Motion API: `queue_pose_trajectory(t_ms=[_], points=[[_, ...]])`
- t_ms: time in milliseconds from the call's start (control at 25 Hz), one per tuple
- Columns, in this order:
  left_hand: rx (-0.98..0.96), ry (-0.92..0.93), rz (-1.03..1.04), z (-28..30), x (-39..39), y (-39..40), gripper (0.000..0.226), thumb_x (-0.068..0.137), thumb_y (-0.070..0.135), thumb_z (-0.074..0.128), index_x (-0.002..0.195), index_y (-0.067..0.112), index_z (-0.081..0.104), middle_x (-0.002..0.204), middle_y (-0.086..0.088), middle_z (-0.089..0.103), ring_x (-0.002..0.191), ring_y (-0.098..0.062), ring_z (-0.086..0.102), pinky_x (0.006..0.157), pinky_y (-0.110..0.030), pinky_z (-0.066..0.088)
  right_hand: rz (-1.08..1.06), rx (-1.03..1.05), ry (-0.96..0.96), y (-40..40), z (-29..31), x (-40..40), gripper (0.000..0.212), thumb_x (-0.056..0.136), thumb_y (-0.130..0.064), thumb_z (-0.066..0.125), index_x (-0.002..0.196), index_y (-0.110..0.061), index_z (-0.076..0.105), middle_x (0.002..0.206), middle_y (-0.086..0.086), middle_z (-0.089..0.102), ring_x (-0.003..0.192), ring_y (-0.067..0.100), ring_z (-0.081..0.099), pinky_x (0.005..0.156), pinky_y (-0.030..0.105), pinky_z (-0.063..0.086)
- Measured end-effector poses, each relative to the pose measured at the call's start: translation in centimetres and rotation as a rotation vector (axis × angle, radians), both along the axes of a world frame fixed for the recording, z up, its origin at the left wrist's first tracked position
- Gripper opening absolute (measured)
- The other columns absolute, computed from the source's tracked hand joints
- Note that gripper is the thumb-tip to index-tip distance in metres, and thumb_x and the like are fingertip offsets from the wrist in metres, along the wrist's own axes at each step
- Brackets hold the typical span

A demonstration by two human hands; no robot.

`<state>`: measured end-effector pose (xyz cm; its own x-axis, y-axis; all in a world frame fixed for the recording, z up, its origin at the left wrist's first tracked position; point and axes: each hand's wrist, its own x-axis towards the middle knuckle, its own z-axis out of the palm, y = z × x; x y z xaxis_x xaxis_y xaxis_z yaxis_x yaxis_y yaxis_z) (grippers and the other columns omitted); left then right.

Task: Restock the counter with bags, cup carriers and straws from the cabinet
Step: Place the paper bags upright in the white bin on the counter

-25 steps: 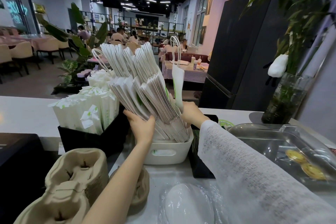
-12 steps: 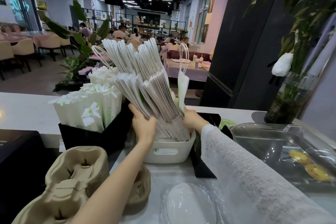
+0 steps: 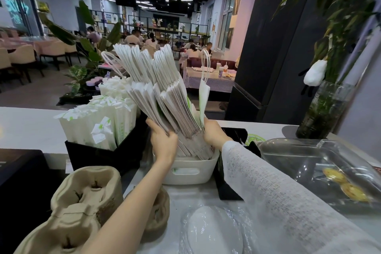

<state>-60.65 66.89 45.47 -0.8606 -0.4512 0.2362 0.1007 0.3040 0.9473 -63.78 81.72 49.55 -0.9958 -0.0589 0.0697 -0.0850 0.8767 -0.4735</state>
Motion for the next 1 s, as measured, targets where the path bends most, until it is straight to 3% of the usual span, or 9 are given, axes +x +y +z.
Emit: queue_pose_trajectory(t_ms=[120,200,360,440,560,680,840,1000], points=[[0.069,-0.003,0.003,0.1,0.1,0.1,0.087,0.087,0.010,0.052,0.151,0.003,-0.007,0.132,-0.028,0.050,0.116,-0.041,0.053,0.095,-0.047,0.049,0.012,-0.117,-0.024,-0.4,1.3,0.1,0.061,0.089,-0.003,0.053,0.145,-0.013,0.030,0.121,0.014,0.057,0.113,0.033,0.056,0.081,0.032,0.044],[0.119,0.027,0.027,0.3,0.3,0.2,0.086,0.087,0.008,0.056,0.150,-0.001,-0.002,0.135,-0.026,0.048,0.120,-0.039,0.051,0.099,-0.040,0.046,-0.017,-0.223,-0.037,-0.6,2.5,0.3,0.075,0.088,-0.011,0.059,0.151,-0.016,0.020,0.123,0.010,0.055,0.111,0.028,0.055,0.080,0.029,0.041],[0.212,0.050,0.024,0.3,0.3,0.2,0.087,0.084,0.008,0.061,0.149,-0.002,0.003,0.138,-0.024,0.045,0.125,-0.037,0.048,0.104,-0.037,0.041,-0.125,-0.378,0.017,0.6,4.2,1.2,0.079,0.085,-0.008,0.060,0.150,-0.011,0.015,0.133,0.011,0.050,0.118,0.029,0.051,0.090,0.036,0.046],[0.245,0.053,0.028,0.4,0.5,0.1,0.083,0.082,0.009,0.063,0.146,0.001,0.011,0.135,-0.023,0.047,0.122,-0.039,0.050,0.104,-0.042,0.043,-0.160,-0.392,0.009,1.6,4.5,1.9,0.077,0.085,-0.010,0.063,0.147,-0.008,0.018,0.135,0.012,0.050,0.121,0.029,0.050,0.094,0.036,0.046],[0.279,0.041,0.029,0.7,1.4,0.0,0.080,0.082,0.011,0.067,0.144,0.006,0.016,0.136,-0.020,0.048,0.122,-0.036,0.051,0.104,-0.040,0.042,-0.194,-0.398,-0.034,3.1,4.7,3.1,0.074,0.086,-0.009,0.062,0.146,-0.005,0.018,0.135,0.013,0.049,0.121,0.027,0.050,0.091,0.033,0.045],[0.224,0.031,-0.013,1.0,2.8,-0.2,0.083,0.081,0.011,0.069,0.143,0.006,0.015,0.140,-0.020,0.044,0.124,-0.035,0.049,0.105,-0.039,0.041,-0.234,-0.393,-0.073,3.9,5.0,4.7,0.087,0.087,-0.011,0.061,0.153,-0.006,0.004,0.142,0.014,0.045,0.124,0.027,0.048,0.093,0.034,0.044],[0.183,-0.063,-0.068,2.8,5.6,-1.2,0.083,0.080,0.015,0.072,0.142,0.006,0.017,0.141,-0.020,0.040,0.122,-0.034,0.049,0.098,-0.038,0.043,-0.248,-0.346,-0.125,4.0,6.2,8.5,0.096,0.087,-0.019,0.062,0.154,-0.010,-0.006,0.148,0.014,0.038,0.129,0.028,0.044,0.102,0.038,0.043],[0.114,-0.182,-0.211,4.8,8.7,-3.0,0.077,0.082,0.012,0.068,0.141,0.006,0.019,0.139,-0.018,0.043,0.118,-0.032,0.052,0.097,-0.043,0.047,-0.240,-0.298,-0.167,4.0,7.4,12.5,0.093,0.090,-0.021,0.061,0.155,-0.011,-0.004,0.152,0.013,0.031,0.132,0.030,0.041,0.100,0.039,0.045]])
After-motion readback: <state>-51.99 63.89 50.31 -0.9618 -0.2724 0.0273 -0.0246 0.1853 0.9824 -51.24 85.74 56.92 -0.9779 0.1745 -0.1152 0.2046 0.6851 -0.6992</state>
